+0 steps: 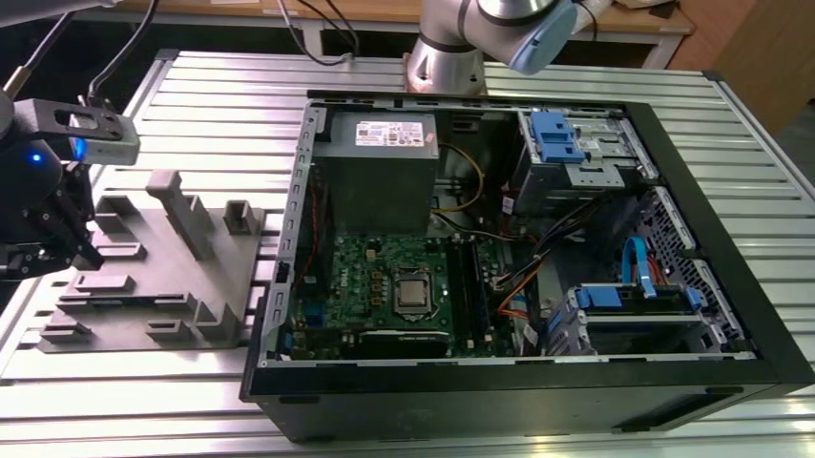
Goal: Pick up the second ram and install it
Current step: 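Pick up the second ram and move it above second insertion slot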
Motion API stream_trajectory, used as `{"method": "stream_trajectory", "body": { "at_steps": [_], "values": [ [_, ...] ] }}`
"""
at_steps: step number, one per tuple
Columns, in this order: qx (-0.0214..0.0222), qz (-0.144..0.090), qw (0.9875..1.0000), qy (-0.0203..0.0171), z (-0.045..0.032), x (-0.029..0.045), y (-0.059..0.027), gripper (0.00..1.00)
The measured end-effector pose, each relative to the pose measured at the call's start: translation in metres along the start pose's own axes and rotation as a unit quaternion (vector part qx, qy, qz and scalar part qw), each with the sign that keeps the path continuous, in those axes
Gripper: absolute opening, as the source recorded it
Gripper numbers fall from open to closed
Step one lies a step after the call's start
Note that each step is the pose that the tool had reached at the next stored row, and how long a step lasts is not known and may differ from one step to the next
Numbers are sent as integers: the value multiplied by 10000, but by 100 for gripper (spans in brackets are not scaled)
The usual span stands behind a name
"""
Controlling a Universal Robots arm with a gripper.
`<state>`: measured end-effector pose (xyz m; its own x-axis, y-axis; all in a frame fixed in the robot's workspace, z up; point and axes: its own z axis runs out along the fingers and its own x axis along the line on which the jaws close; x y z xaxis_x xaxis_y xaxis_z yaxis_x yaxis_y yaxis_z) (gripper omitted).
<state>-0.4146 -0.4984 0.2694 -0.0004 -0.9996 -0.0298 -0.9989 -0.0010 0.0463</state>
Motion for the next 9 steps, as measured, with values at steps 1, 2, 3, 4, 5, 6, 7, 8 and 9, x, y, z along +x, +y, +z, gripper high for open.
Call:
{"method": "stream_trajectory", "body": {
  "at_steps": [1,2,3,4,5,6,7,8,9],
  "values": [
    [0,0,10000,0,0,0,0,7],
    [0,0,10000,0,0,0,0,7],
    [0,0,10000,0,0,0,0,7],
    [0,0,10000,0,0,0,0,7],
    [0,0,10000,0,0,0,0,7],
    [0,0,10000,0,1,0,0,7],
    [1,0,10000,-1,8,0,0,7],
    [1,0,10000,-5,17,1,-1,7],
    [0,-1,10000,-18,28,4,-1,7]
  ]
}}
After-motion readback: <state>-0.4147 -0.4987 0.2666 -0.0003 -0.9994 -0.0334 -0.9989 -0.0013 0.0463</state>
